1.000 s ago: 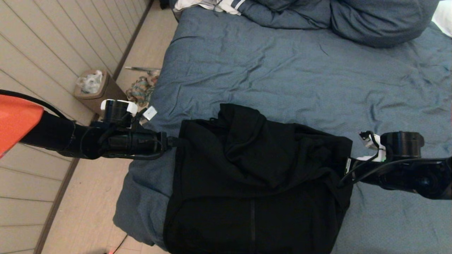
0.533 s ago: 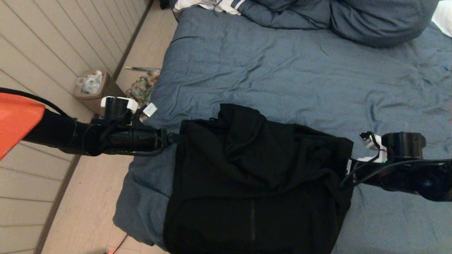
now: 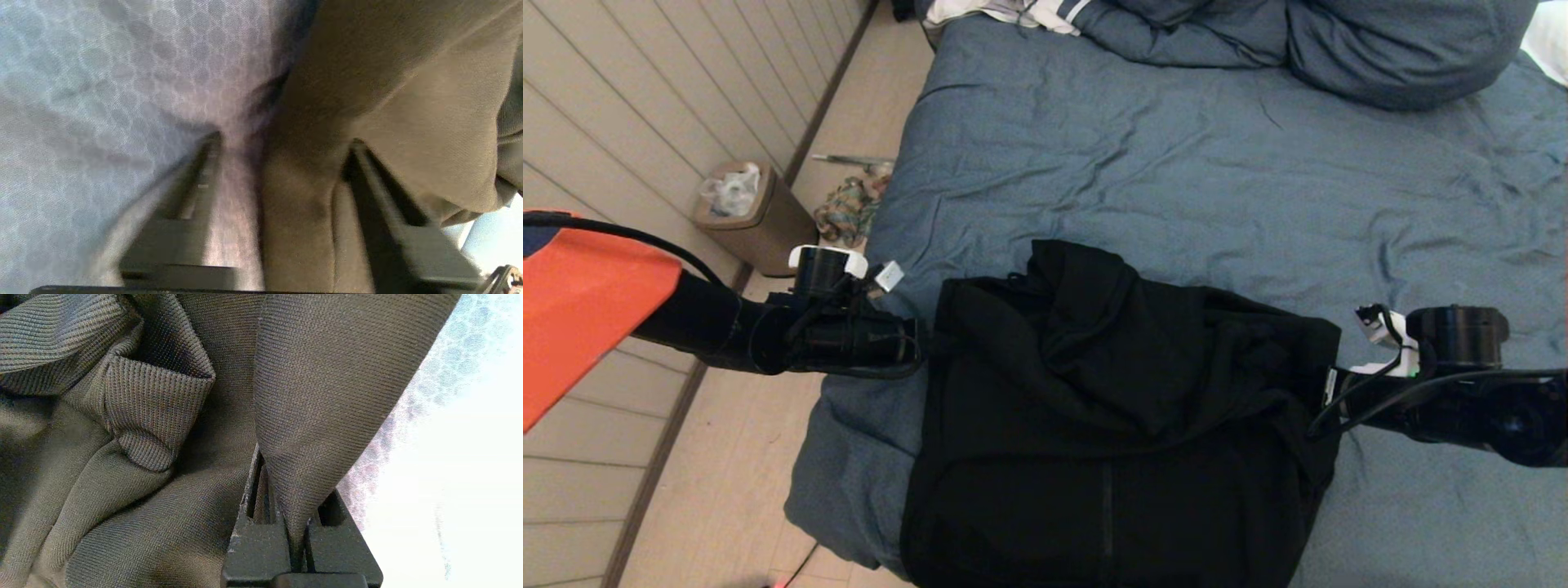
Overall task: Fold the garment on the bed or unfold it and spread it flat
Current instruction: Fold the black sweatshirt
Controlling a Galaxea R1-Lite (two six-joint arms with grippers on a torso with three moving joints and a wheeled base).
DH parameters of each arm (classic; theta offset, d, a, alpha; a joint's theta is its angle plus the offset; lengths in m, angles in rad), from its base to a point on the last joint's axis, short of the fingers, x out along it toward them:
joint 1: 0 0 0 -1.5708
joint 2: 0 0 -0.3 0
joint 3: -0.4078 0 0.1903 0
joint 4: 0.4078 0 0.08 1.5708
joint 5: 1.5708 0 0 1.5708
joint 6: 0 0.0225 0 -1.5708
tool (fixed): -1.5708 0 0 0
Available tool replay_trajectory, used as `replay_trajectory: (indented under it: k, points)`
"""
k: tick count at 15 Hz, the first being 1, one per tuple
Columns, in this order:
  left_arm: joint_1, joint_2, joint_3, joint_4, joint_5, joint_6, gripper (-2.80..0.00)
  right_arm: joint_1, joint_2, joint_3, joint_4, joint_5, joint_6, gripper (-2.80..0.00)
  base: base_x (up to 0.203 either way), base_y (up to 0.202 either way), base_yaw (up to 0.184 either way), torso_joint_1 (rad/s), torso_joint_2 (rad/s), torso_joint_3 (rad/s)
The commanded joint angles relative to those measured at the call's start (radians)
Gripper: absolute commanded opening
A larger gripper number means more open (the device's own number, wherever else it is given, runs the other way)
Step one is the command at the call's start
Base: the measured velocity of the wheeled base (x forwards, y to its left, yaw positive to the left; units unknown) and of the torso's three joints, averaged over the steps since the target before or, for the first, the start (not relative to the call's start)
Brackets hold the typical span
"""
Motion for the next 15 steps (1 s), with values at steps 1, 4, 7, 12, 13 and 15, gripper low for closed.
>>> replay_trajectory:
  k: [1, 4, 7, 12, 13, 15]
  points:
    - [-0.006, 0.008, 0.001, -0.011, -0.005, -0.012, -2.8, 0.002, 0.005, 0.003, -0.003, 0.002, 0.001, -2.8, 0.0, 0.0, 0.0, 0.0, 0.0, 0.0]
    - [-0.045, -0.023, 0.024, -0.011, -0.01, -0.035, -2.8, 0.007, 0.007, 0.002, -0.003, 0.002, 0.001, -2.8, 0.0, 0.0, 0.0, 0.0, 0.0, 0.0]
    - [-0.051, -0.065, 0.02, -0.011, -0.011, -0.068, -2.8, 0.011, -0.017, 0.005, -0.041, 0.002, 0.001, -2.8, 0.0, 0.0, 0.0, 0.0, 0.0, 0.0]
    - [-0.051, -0.119, -0.055, -0.002, -0.007, -0.104, -2.8, 0.058, -0.075, -0.071, -0.049, -0.025, 0.005, -2.8, 0.0, 0.0, 0.0, 0.0, 0.0, 0.0]
    - [-0.051, -0.127, -0.077, 0.0, -0.003, -0.108, -2.8, 0.072, -0.079, -0.101, -0.047, -0.066, 0.003, -2.8, 0.0, 0.0, 0.0, 0.0, 0.0, 0.0]
    - [-0.037, -0.142, -0.094, 0.001, 0.0, -0.117, -2.8, 0.104, -0.073, -0.152, -0.045, -0.136, -0.009, -2.8, 0.0, 0.0, 0.0, 0.0, 0.0, 0.0]
